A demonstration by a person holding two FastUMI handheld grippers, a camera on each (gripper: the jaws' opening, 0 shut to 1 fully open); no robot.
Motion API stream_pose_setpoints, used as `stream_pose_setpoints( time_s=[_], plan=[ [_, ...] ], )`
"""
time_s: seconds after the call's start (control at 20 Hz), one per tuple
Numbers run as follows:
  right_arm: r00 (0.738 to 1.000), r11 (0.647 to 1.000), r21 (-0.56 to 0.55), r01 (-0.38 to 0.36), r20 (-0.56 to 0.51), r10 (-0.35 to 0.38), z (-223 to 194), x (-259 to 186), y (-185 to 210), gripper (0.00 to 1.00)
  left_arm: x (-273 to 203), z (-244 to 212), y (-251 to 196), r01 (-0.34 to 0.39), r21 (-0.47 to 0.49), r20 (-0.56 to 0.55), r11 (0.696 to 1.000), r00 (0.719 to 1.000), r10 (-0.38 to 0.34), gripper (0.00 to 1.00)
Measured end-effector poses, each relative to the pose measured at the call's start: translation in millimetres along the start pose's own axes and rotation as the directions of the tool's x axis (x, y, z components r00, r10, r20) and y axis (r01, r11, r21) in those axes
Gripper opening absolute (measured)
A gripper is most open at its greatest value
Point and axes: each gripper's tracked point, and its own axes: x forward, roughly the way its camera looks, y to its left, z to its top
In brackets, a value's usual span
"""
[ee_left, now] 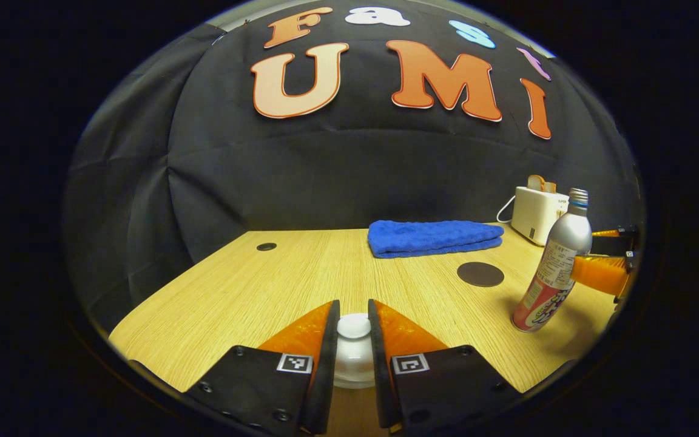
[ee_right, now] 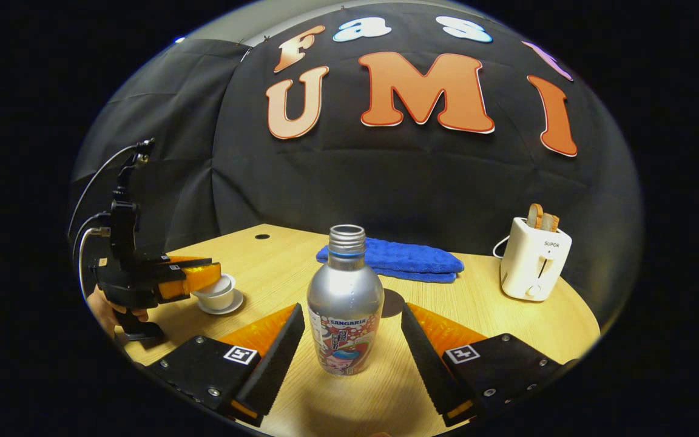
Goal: Open the teacup lid with one hand, grasp the water bottle and pour water into the teacup with the other hand; after pouring, place the water bottle on the coaster and then close the teacup lid.
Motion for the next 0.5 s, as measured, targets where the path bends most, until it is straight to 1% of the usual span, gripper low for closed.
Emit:
stream_pose_setpoints(
  time_s=[0.25,0.3,0.35,0.5],
  plan=[
    [1.0,1.0,-0.012,-0.003,-0.028,0.003,-6.6,5.2,3.2,0.96,-4.5,14.7,8.0,-0.031,0.009,0.043,0.999,0.999,0.03,0.33],
    [0.999,1.0,-0.015,-0.005,-0.037,0.005,-9.9,7.8,4.8,0.96,-5.3,17.5,9.6,-0.034,0.009,0.051,0.999,0.998,0.033,0.3],
    [0.999,1.0,-0.017,-0.005,-0.042,0.005,-10.4,9.0,5.7,0.96,-6.0,19.9,10.2,-0.037,0.011,0.056,0.999,0.998,0.037,0.33],
    [0.998,1.0,-0.023,-0.009,-0.056,0.008,-15.0,10.8,9.3,0.96,-9.8,27.5,13.9,-0.056,0.021,0.077,0.998,0.996,0.054,0.33]
  ],
)
